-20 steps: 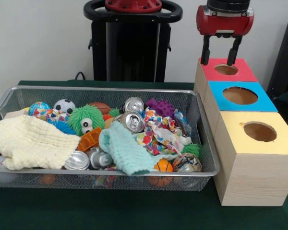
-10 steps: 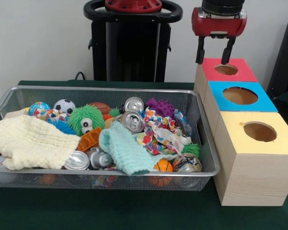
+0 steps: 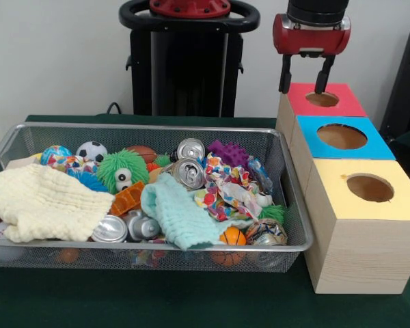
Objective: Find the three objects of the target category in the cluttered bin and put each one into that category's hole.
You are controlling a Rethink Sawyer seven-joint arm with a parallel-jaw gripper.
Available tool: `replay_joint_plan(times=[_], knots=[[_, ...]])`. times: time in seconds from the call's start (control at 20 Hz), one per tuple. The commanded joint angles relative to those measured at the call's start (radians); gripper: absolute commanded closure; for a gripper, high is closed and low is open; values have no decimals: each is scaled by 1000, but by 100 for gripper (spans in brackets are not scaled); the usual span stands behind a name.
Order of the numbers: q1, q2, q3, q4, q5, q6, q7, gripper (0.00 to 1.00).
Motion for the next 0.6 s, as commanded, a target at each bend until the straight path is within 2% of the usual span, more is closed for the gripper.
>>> replay_joint_plan(times=[0.05,0.45,0.6], knots=[[-6,48,119,-60,-63,20,-27,0],[-16,54,153,-74,-63,24,-65,0],[-9,82,166,-120,-88,63,-95,0]])
